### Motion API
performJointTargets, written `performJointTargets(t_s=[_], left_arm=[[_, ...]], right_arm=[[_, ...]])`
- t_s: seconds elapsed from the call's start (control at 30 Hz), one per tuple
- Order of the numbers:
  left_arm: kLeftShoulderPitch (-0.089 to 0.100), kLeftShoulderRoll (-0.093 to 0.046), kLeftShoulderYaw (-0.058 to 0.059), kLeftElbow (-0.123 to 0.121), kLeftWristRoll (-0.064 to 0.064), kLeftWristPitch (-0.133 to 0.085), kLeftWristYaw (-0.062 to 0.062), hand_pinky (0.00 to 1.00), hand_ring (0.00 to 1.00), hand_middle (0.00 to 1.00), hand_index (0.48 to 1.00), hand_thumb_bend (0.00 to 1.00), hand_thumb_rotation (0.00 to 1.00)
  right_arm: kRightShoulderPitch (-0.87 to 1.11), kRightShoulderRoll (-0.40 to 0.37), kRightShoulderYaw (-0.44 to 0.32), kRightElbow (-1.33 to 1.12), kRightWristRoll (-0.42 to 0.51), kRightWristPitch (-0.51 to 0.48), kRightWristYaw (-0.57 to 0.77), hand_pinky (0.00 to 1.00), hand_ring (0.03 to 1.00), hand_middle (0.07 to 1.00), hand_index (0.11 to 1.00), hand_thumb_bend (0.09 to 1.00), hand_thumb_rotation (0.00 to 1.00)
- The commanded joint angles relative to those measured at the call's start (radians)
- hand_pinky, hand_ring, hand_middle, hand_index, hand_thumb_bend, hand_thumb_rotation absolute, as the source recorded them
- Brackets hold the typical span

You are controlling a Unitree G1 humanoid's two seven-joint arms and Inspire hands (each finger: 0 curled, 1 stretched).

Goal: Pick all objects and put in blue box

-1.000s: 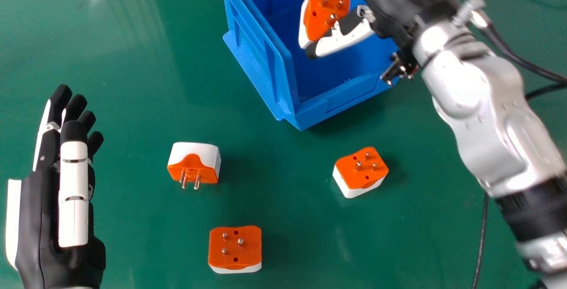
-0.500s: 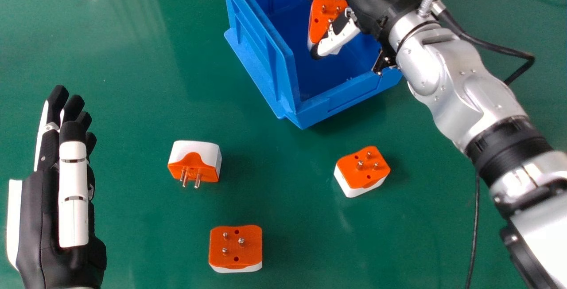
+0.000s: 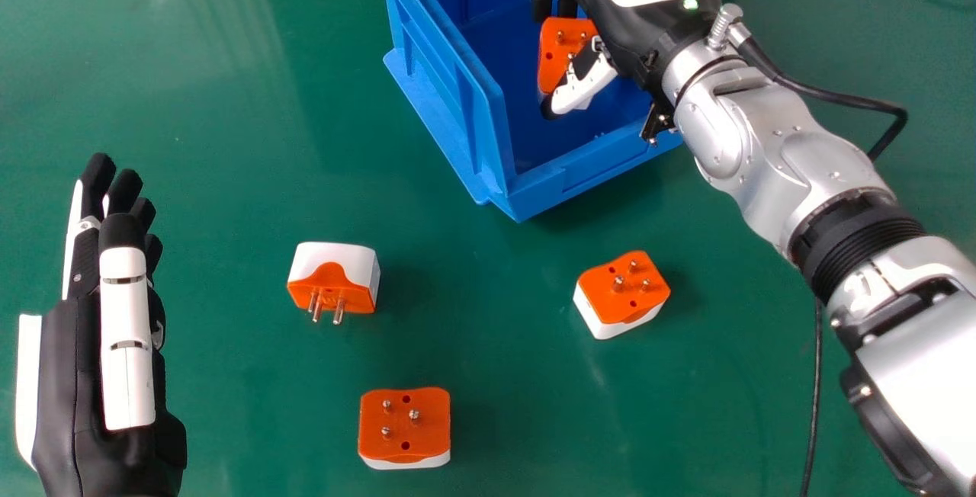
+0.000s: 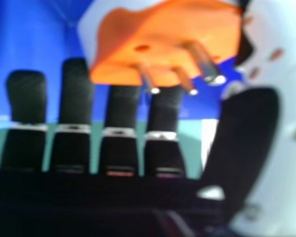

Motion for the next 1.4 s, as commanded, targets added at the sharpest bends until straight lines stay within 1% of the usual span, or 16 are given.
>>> performJointTargets(t_s=[0.0, 0.13, 0.37, 0.47, 0.5, 0.63, 0.77, 0.8, 0.87, 0.9, 0.97, 1.07, 1.17, 1.2, 1.3, 1.37], left_arm=[[0.011, -0.002, -0.003, -0.036, 0.005, -0.013, 0.007, 1.00, 0.98, 0.97, 0.962, 0.40, 0.91], [0.020, -0.002, -0.005, -0.050, 0.008, -0.005, 0.009, 0.99, 0.97, 0.97, 0.962, 0.38, 0.92], [0.025, -0.008, -0.010, -0.050, 0.006, -0.007, 0.013, 0.98, 0.97, 0.96, 0.954, 0.37, 0.91], [0.023, -0.008, -0.008, -0.046, 0.004, -0.010, 0.014, 0.97, 0.96, 0.96, 0.947, 0.37, 0.90], [0.023, -0.008, -0.009, -0.047, 0.002, -0.010, 0.013, 0.97, 0.96, 0.96, 0.947, 0.37, 0.90], [0.024, -0.010, -0.011, -0.057, 0.004, 0.000, 0.018, 0.97, 0.96, 0.96, 0.947, 0.36, 0.91], [0.025, -0.013, -0.014, -0.062, 0.000, 0.005, 0.019, 0.98, 0.96, 0.96, 0.948, 0.35, 0.91], [0.024, -0.013, -0.014, -0.063, 0.001, 0.005, 0.020, 0.98, 0.96, 0.96, 0.948, 0.35, 0.91], [0.023, -0.014, -0.013, -0.065, 0.010, 0.007, 0.026, 0.98, 0.96, 0.96, 0.949, 0.35, 0.92], [0.023, -0.015, -0.013, -0.065, 0.011, 0.008, 0.029, 0.98, 0.96, 0.96, 0.948, 0.34, 0.92], [0.023, -0.013, -0.014, -0.069, 0.009, 0.010, 0.028, 0.98, 0.96, 0.96, 0.946, 0.34, 0.92], [0.025, -0.011, -0.015, -0.079, 0.004, 0.018, 0.028, 0.97, 0.96, 0.95, 0.943, 0.34, 0.91], [0.024, -0.014, -0.017, -0.092, 0.006, 0.032, 0.034, 0.96, 0.95, 0.95, 0.937, 0.33, 0.90], [0.024, -0.014, -0.016, -0.095, 0.005, 0.036, 0.035, 0.96, 0.95, 0.95, 0.937, 0.33, 0.90], [0.023, -0.008, -0.016, -0.104, 0.005, 0.044, 0.033, 0.95, 0.95, 0.94, 0.932, 0.33, 0.90], [0.024, -0.006, -0.018, -0.114, 0.006, 0.055, 0.033, 0.95, 0.94, 0.94, 0.929, 0.32, 0.90]], right_arm=[[-0.057, 0.000, 0.000, -0.008, 0.009, -0.011, -0.019, 0.29, 0.424, 0.520, 0.547, 0.487, 0.00], [-0.052, 0.003, 0.000, -0.015, 0.014, 0.003, 0.002, 0.29, 0.418, 0.511, 0.548, 0.487, 0.00], [-0.044, -0.001, 0.018, -0.015, 0.000, 0.010, -0.006, 0.29, 0.414, 0.503, 0.550, 0.487, 0.00], [-0.040, 0.001, 0.026, -0.007, -0.002, 0.013, -0.009, 0.28, 0.407, 0.493, 0.553, 0.487, 0.00], [-0.039, 0.001, 0.028, -0.004, -0.002, 0.010, -0.013, 0.28, 0.407, 0.493, 0.553, 0.487, 0.00], [-0.035, 0.002, 0.035, 0.012, 0.002, -0.006, -0.024, 0.28, 0.406, 0.489, 0.556, 0.487, 0.00], [-0.034, 0.005, 0.051, 0.045, -0.005, -0.024, -0.043, 0.28, 0.404, 0.486, 0.559, 0.486, 0.00], [-0.034, 0.007, 0.056, 0.053, -0.009, -0.026, -0.051, 0.28, 0.404, 0.486, 0.559, 0.486, 0.00], [-0.032, 0.015, 0.056, 0.069, -0.002, -0.020, -0.061, 0.28, 0.404, 0.486, 0.558, 0.486, 0.00], [-0.033, 0.020, 0.052, 0.076, 0.007, -0.014, -0.055, 0.28, 0.405, 0.488, 0.556, 0.487, 0.00], [-0.035, 0.029, 0.044, 0.087, 0.021, -0.004, -0.038, 0.28, 0.409, 0.489, 0.552, 0.488, 0.00], [-0.034, 0.039, 0.035, 0.096, 0.034, 0.007, -0.025, 0.29, 0.410, 0.486, 0.551, 0.489, 0.00], [-0.029, 0.045, 0.032, 0.094, 0.040, 0.016, -0.019, 0.29, 0.412, 0.478, 0.552, 0.490, 0.00], [-0.027, 0.046, 0.034, 0.093, 0.042, 0.018, -0.017, 0.29, 0.412, 0.478, 0.552, 0.490, 0.00], [-0.024, 0.046, 0.040, 0.091, 0.046, 0.022, -0.014, 0.29, 0.415, 0.476, 0.555, 0.490, 0.00], [-0.023, 0.051, 0.039, 0.084, 0.049, 0.050, -0.003, 0.30, 0.420, 0.485, 0.542, 0.492, 0.00]])
